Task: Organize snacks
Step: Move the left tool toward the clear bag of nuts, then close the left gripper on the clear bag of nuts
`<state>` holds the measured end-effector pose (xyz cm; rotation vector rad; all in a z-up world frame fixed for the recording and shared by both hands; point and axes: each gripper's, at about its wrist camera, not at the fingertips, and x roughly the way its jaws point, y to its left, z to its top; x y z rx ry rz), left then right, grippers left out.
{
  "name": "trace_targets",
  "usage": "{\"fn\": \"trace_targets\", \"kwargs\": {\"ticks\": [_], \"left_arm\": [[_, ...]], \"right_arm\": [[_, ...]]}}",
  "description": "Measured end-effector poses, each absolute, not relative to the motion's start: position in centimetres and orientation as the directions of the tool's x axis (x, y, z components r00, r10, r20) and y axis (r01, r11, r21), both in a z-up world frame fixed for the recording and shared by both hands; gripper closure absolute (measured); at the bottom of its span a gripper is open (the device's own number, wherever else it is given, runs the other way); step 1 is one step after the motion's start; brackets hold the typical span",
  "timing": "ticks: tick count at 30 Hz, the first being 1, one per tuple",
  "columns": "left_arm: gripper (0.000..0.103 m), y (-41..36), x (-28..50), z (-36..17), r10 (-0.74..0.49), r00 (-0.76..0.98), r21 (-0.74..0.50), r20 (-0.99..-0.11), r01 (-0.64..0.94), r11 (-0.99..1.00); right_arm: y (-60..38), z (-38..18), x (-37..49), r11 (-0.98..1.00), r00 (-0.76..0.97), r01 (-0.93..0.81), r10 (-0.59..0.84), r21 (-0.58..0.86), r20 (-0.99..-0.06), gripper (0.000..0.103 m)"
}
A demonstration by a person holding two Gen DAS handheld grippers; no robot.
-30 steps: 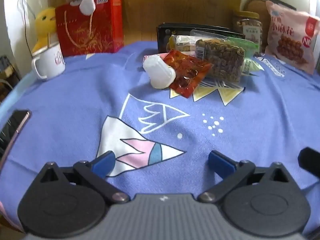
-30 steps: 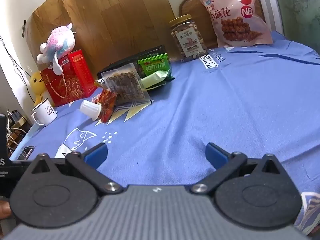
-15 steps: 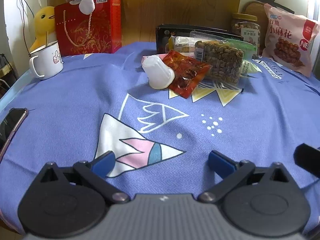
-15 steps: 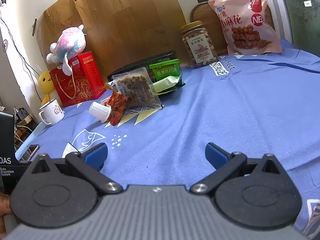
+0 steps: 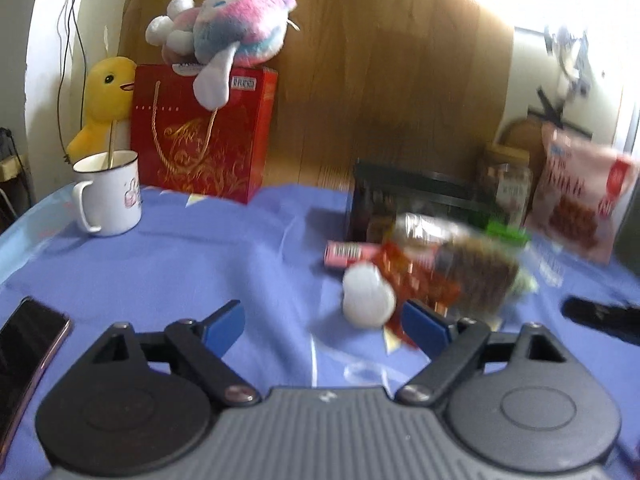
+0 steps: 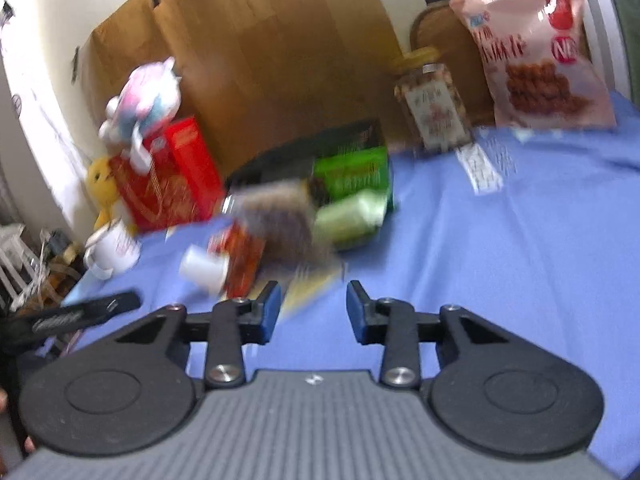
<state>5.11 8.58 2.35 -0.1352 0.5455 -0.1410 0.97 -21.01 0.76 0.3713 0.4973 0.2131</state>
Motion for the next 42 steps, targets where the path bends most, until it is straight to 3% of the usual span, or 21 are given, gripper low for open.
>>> {"fn": "trace_targets", "kwargs": {"ticks": [4, 6, 7, 8, 10, 12, 15, 16, 17, 18, 22, 27, 29, 33, 36, 37, 39, 42], "left_arm": [[0.015, 9.2, 6.3, 1.9, -0.195, 0.836, -0.222, -0.513, 0.09, 0.971], [0.015, 9.4, 6.7, 1.4, -0.23, 0.821, -0.256, -0.523, 0.106, 0.961], [0.015, 9.5, 6.7, 1.1, -0.249, 0.816, -0.272, -0.522, 0.118, 0.955], [0.015, 9.7, 6.8, 1.0, -0.262, 0.815, -0.282, -0.516, 0.127, 0.951], [0.015, 10.1, 6.6, 0.8, -0.291, 0.815, -0.303, -0.501, 0.15, 0.941], [0.015, 10.3, 6.4, 0.6, -0.346, 0.799, -0.338, -0.492, 0.191, 0.922], [0.014, 10.4, 6.2, 0.3, -0.436, 0.758, -0.381, -0.485, 0.266, 0.885], [0.014, 10.2, 6.1, 0.2, -0.455, 0.744, -0.388, -0.489, 0.282, 0.878], [0.015, 9.9, 6.2, 0.1, -0.478, 0.725, -0.393, -0.495, 0.303, 0.868], [0.015, 9.5, 6.3, 0.1, -0.491, 0.714, -0.396, -0.499, 0.316, 0.862], [0.015, 6.8, 6.5, 0.1, -0.553, 0.657, -0.402, -0.512, 0.386, 0.83], [0.023, 2.5, 8.2, -0.7, -0.642, 0.534, -0.427, -0.551, 0.48, 0.766], [0.031, 1.6, 8.9, -1.6, -0.664, 0.481, -0.461, -0.573, 0.481, 0.746], [0.04, 1.3, 10.0, -3.3, -0.715, 0.407, -0.557, -0.568, 0.449, 0.698], [0.053, 1.3, 10.3, -3.9, -0.714, 0.414, -0.569, -0.565, 0.432, 0.7], [0.065, 1.2, 10.3, -4.0, -0.71, 0.416, -0.566, -0.568, 0.428, 0.704], [0.076, 1.2, 10.0, -4.2, -0.693, 0.43, -0.548, -0.579, 0.424, 0.721], [0.081, 1.1, 9.3, -3.9, -0.663, 0.464, -0.501, -0.588, 0.435, 0.748]], "right_arm": [[-21.2, 2.1, 6.2, 0.899, 0.871, -0.129, 0.304, 0.418, -0.386, 0.062], [-20.4, 2.0, 8.5, 0.909, 0.848, -0.168, 0.331, 0.382, -0.413, 0.062], [-19.8, 1.6, 9.4, 0.909, 0.828, -0.193, 0.353, 0.369, -0.436, 0.068], [-19.5, 1.2, 9.9, 0.9, 0.804, -0.22, 0.386, 0.377, -0.452, 0.087], [-19.5, 0.6, 9.1, 0.875, 0.775, -0.252, 0.438, 0.414, -0.455, 0.095], [-19.9, 0.3, 7.0, 0.837, 0.745, -0.305, 0.507, 0.454, -0.434, 0.096], [-19.0, -0.5, 1.5, 0.871, 0.759, -0.437, 0.491, 0.224, -0.428, 0.089], [-19.2, -1.1, -0.2, 0.877, 0.757, -0.452, 0.473, 0.161, -0.45, 0.08], [-20.0, -1.6, -1.3, 0.879, 0.75, -0.451, 0.467, 0.156, -0.469, 0.063], [-20.8, -2.0, -2.4, 0.881, 0.745, -0.437, 0.467, 0.181, -0.477, 0.057], [-23.9, -2.8, -5.0, 0.923, 0.786, -0.298, 0.381, 0.242, -0.486, 0.054], [-23.4, -2.7, -3.8, 0.914, 0.774, -0.307, 0.402, 0.266, -0.489, 0.052], [-22.9, -2.5, -2.4, 0.918, 0.775, -0.325, 0.397, 0.229, -0.492, 0.045], [-23.1, -2.5, 0.3, 0.912, 0.76, -0.341, 0.411, 0.229, -0.503, 0.045], [-24.0, -2.4, 2.8, 0.89, 0.736, -0.345, 0.454, 0.299, -0.503, 0.046], [-24.2, -2.6, 3.4, 0.88, 0.719, -0.346, 0.471, 0.325, -0.512, 0.046], [-24.2, -3.3, 4.3, 0.851, 0.678, -0.36, 0.52, 0.382, -0.52, 0.051], [-23.3, -3.5, 3.4, 0.841, 0.669, -0.396, 0.539, 0.369, -0.511, 0.057]]}}
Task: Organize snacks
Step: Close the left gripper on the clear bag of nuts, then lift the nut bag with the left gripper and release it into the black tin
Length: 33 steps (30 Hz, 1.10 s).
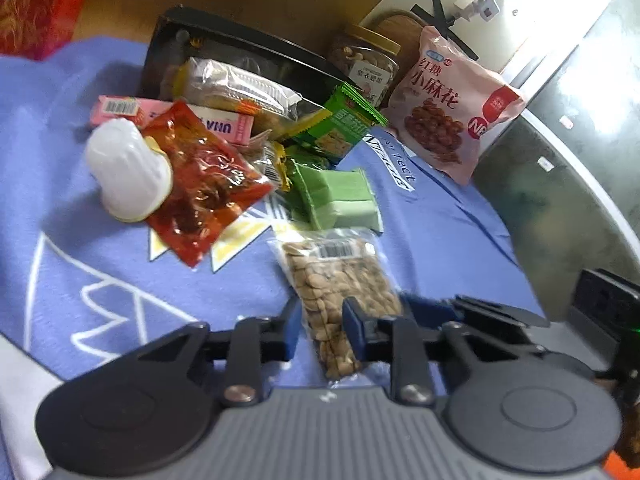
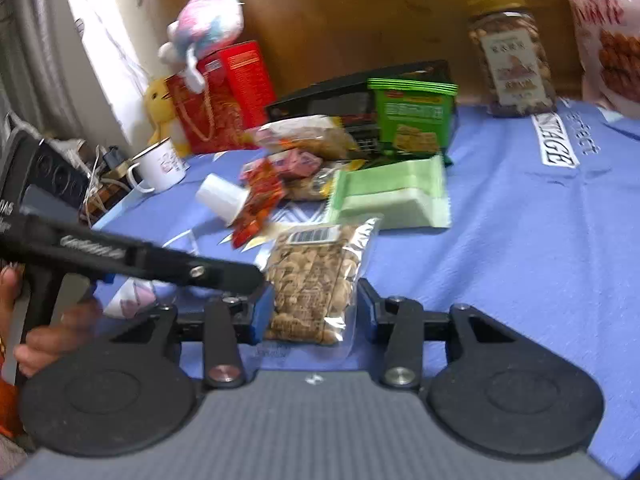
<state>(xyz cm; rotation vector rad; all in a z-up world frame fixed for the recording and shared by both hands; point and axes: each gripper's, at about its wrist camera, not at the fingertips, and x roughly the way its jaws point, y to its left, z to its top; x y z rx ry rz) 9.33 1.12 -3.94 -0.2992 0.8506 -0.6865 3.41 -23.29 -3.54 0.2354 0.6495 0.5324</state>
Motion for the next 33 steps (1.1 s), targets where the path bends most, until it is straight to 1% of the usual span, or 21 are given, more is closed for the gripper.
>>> {"fn": "trace_targets", "kwargs": {"ticks": [2, 8, 9, 11, 13, 15, 18, 21, 33], "left_arm": [[0.08, 1.3, 8.7, -3.8, -0.656, 0.473, -0.481, -0.587, 0.447, 0.754], [0.08, 1.2, 7.0, -3.6, -0.65, 0.505, -0.444, -0.568, 0.477, 0.759], [0.08, 1.2, 6.9, -3.5, -0.652, 0.504, -0.448, -0.566, 0.476, 0.757], [0.08, 1.1, 6.7, -3.1, -0.655, 0.508, -0.446, -0.559, 0.481, 0.754], [0.081, 1.2, 6.3, -2.5, -0.652, 0.523, -0.433, -0.549, 0.489, 0.757], [0.081, 1.2, 5.9, -1.9, -0.658, 0.531, -0.429, -0.534, 0.5, 0.752], [0.08, 1.2, 5.2, -1.3, -0.649, 0.554, -0.401, -0.521, 0.513, 0.759], [0.079, 1.5, 5.1, -1.1, -0.652, 0.553, -0.408, -0.519, 0.511, 0.757], [0.079, 1.8, 5.4, -0.5, -0.659, 0.551, -0.42, -0.512, 0.508, 0.752]], "right_arm": [[-23.1, -3.7, 2.4, 0.827, 0.662, -0.405, 0.56, 0.39, -0.499, 0.065], [-22.6, -3.8, 0.9, 0.836, 0.691, -0.373, 0.54, 0.403, -0.481, 0.066], [-22.6, -3.8, 0.7, 0.835, 0.698, -0.359, 0.536, 0.416, -0.474, 0.068], [-22.8, -3.8, 0.1, 0.838, 0.721, -0.332, 0.521, 0.432, -0.457, 0.075], [-22.9, -3.8, -0.5, 0.835, 0.736, -0.314, 0.514, 0.452, -0.439, 0.077], [-22.8, -3.8, -0.9, 0.824, 0.736, -0.309, 0.523, 0.474, -0.429, 0.077], [-22.1, -3.5, -1.3, 0.823, 0.737, -0.323, 0.529, 0.468, -0.421, 0.078], [-21.7, -3.2, -1.6, 0.824, 0.748, -0.332, 0.526, 0.458, -0.404, 0.078], [-21.3, -3.0, -1.4, 0.823, 0.755, -0.328, 0.523, 0.463, -0.395, 0.078]]}}
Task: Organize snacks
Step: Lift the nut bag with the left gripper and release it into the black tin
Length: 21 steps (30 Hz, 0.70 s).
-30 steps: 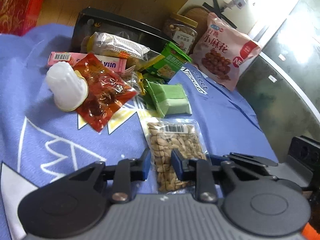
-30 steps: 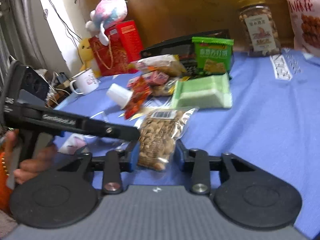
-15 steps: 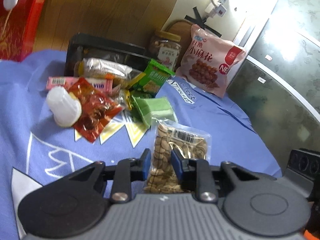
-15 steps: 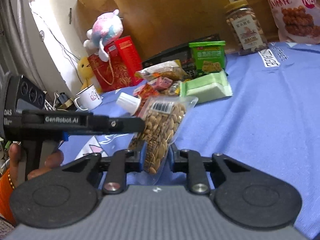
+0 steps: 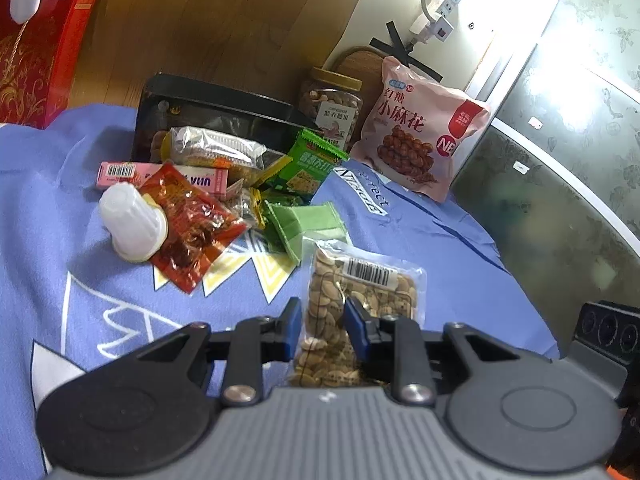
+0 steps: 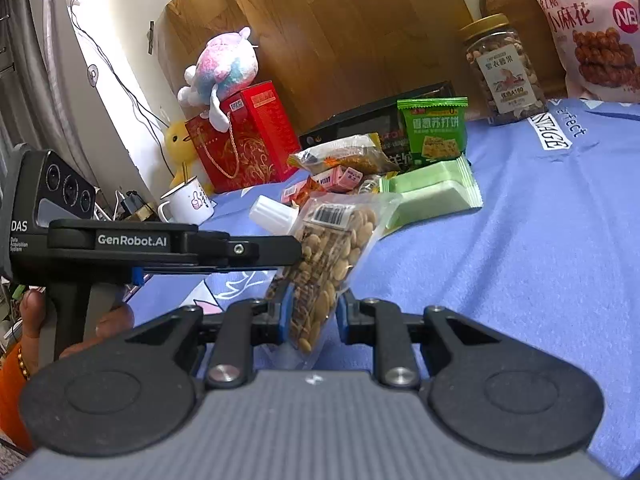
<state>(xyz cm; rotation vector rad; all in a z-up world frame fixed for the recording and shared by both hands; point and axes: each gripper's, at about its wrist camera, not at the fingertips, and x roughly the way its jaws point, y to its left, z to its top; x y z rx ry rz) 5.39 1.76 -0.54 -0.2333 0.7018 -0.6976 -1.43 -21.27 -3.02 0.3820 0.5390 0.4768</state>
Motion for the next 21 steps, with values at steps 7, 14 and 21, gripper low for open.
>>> {"fn": "trace_targets", "kwargs": {"ticks": [7, 14, 21], "left_arm": [[0.079, 0.6, 7.8, 1.9, -0.652, 0.565, -0.378, -0.505, 0.534, 0.756], [0.079, -0.1, 15.3, 6.8, -0.619, 0.632, -0.329, -0.466, 0.526, 0.784], [0.068, -1.6, 26.3, 8.2, -0.493, 0.721, -0.238, -0.488, 0.433, 0.869]], "right_arm": [[-21.2, -1.5, 0.3, 0.827, 0.761, -0.345, 0.523, 0.443, -0.383, 0.078], [-20.2, 2.0, 5.6, 0.809, 0.78, -0.364, 0.536, 0.462, -0.323, 0.078], [-18.7, 4.8, 16.1, 0.802, 0.792, -0.361, 0.533, 0.475, -0.298, 0.075]]}}
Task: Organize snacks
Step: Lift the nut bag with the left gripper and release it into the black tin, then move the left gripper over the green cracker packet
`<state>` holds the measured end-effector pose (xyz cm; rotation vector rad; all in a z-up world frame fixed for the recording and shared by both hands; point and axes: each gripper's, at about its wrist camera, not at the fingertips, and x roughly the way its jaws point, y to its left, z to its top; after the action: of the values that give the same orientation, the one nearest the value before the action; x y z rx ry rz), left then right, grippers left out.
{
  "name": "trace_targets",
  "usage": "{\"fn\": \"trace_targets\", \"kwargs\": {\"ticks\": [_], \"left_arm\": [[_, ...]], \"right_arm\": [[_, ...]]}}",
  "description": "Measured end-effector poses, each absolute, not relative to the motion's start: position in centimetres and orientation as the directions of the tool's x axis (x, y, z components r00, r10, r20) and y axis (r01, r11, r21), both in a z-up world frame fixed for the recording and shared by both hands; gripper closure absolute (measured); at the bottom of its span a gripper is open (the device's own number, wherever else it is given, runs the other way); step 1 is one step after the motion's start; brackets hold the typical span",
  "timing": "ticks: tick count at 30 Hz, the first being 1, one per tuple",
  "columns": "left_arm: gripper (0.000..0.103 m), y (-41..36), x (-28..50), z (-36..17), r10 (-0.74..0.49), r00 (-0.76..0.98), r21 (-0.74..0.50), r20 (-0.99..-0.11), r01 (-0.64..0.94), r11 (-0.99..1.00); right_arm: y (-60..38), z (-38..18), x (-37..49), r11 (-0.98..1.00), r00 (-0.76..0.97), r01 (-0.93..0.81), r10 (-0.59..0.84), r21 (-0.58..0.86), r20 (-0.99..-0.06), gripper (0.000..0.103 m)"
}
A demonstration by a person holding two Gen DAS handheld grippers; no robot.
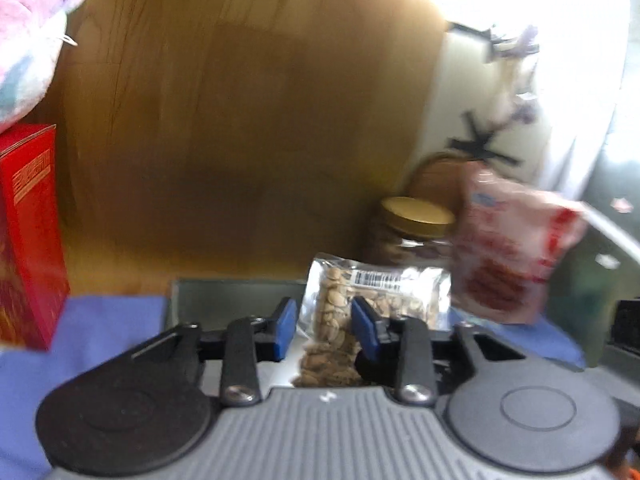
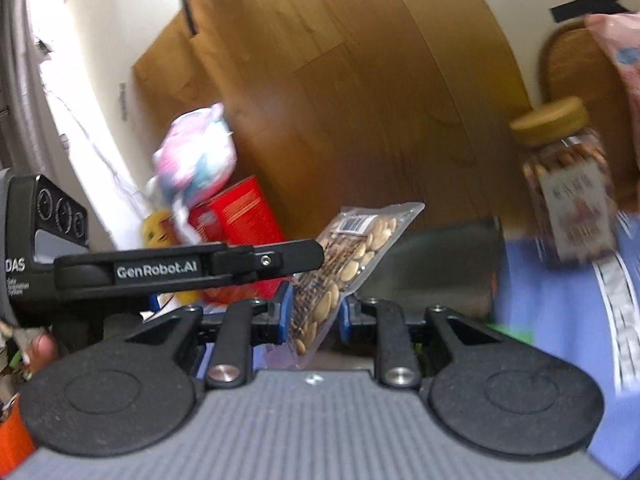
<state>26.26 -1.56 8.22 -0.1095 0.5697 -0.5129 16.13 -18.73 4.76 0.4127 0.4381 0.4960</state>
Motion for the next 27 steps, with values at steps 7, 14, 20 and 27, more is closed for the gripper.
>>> {"fn": "trace_targets", "kwargs": {"ticks": [7, 14, 20, 27], "left_arm": [[0.068, -0.1, 27.0, 6.0, -0.44, 0.727, -0.242, -0.527, 0.368, 0.898], [0.062, 2.9, 22.0, 5.6, -0.5, 0.71, -0.34, -0.496, 0.371, 0.864], [0.062, 1.7, 18.4, 4.2, -0.563, 0.657, -0.391, -0.502, 0.408, 0.825], [0.062, 2.2, 15.1, 3.4, -0.594, 0.633, -0.449, -0.496, 0.398, 0.8]], "right_arm": [[-18.6, 2.3, 18.0, 0.91, 0.856, -0.268, 0.376, 0.317, -0.354, 0.067], [-25.8, 0.2, 12.4, 0.835, 0.895, -0.123, 0.327, 0.537, -0.302, 0.066], [-27.4, -1.7, 11.0, 0.784, 0.886, -0.004, 0.291, 0.621, -0.361, 0.065], [-24.1, -0.5, 15.9, 0.923, 0.865, -0.107, 0.27, 0.369, -0.424, 0.031]]}}
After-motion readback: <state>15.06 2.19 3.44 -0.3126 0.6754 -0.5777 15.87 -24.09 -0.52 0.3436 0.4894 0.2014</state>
